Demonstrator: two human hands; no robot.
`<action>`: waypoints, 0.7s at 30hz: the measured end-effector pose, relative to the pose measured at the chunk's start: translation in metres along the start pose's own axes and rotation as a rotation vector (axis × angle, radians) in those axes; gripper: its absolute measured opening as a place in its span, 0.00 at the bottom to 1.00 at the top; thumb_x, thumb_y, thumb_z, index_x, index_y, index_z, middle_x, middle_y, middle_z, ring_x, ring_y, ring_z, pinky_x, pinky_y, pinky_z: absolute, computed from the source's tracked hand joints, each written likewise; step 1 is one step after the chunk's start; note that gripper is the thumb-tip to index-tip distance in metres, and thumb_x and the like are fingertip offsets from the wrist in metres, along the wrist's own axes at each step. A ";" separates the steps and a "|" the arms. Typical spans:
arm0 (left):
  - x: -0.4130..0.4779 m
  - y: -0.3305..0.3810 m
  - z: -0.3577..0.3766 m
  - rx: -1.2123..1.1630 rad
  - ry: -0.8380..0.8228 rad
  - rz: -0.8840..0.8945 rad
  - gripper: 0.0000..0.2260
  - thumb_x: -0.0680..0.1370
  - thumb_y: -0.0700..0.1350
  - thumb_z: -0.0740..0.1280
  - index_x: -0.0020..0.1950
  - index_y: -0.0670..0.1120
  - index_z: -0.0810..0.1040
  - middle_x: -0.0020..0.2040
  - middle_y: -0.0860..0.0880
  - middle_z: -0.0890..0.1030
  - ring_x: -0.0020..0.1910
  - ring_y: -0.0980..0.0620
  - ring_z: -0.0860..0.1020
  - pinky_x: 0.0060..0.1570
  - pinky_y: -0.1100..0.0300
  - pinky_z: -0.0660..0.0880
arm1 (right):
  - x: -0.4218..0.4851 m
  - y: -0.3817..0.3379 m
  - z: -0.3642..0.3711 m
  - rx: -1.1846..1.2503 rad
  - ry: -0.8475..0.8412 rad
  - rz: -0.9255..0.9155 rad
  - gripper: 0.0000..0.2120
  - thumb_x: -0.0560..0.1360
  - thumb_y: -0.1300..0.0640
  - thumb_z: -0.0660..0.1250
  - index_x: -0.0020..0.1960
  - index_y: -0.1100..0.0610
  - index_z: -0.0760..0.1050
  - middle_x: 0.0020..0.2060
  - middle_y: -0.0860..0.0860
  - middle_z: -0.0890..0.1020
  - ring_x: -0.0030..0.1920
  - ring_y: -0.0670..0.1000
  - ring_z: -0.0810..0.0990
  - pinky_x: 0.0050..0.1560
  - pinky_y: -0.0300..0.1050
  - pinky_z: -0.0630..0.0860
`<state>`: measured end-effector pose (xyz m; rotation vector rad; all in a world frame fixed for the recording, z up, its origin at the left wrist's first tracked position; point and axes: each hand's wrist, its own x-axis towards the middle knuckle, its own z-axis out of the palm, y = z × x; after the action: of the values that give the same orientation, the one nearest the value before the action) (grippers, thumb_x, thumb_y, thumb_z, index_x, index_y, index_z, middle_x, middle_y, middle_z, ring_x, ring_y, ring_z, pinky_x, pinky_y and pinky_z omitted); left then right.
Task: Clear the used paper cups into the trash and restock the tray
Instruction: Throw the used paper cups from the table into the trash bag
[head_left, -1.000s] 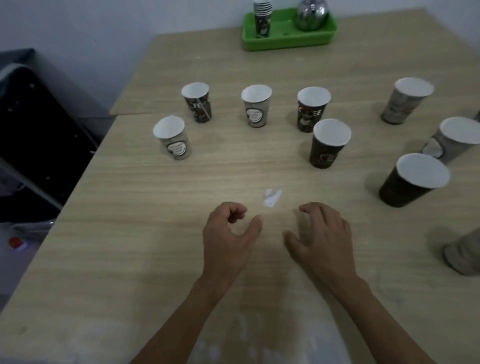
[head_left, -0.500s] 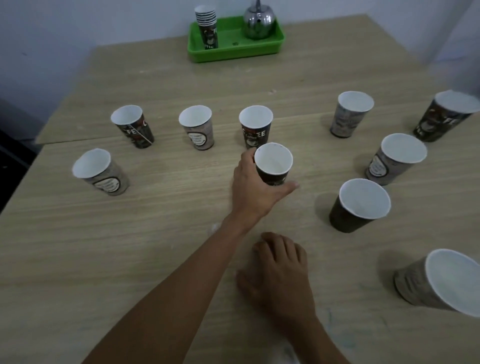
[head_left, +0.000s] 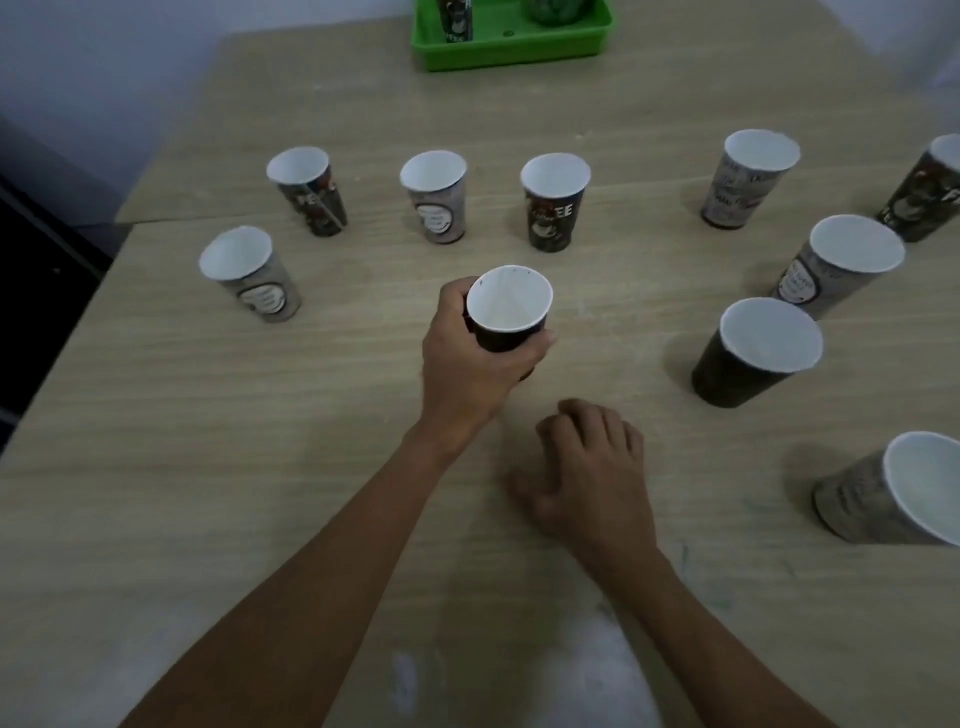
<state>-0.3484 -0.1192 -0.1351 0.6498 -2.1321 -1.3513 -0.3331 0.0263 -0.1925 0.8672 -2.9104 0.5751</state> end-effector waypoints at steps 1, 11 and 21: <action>-0.009 -0.001 -0.013 -0.005 0.010 -0.017 0.29 0.61 0.48 0.82 0.56 0.48 0.73 0.47 0.62 0.77 0.46 0.69 0.75 0.42 0.77 0.69 | -0.001 0.000 0.000 0.000 0.020 -0.009 0.23 0.65 0.37 0.64 0.48 0.55 0.76 0.55 0.56 0.78 0.57 0.58 0.75 0.56 0.52 0.66; -0.135 -0.046 -0.149 -0.059 0.153 -0.133 0.29 0.61 0.47 0.82 0.58 0.47 0.74 0.52 0.60 0.79 0.50 0.64 0.77 0.44 0.71 0.72 | -0.067 -0.071 0.021 0.077 -0.002 -0.082 0.24 0.67 0.40 0.61 0.54 0.55 0.75 0.64 0.57 0.74 0.68 0.58 0.69 0.68 0.58 0.62; -0.224 -0.075 -0.270 -0.026 0.275 -0.126 0.31 0.61 0.50 0.81 0.60 0.47 0.73 0.55 0.59 0.77 0.54 0.61 0.76 0.45 0.72 0.72 | -0.158 -0.181 0.051 0.104 -0.061 -0.273 0.25 0.69 0.39 0.59 0.54 0.56 0.76 0.66 0.58 0.73 0.69 0.58 0.68 0.69 0.60 0.60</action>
<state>0.0045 -0.1823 -0.1459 0.9160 -1.8786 -1.2696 -0.1000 -0.0505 -0.2026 1.2897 -2.7634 0.6906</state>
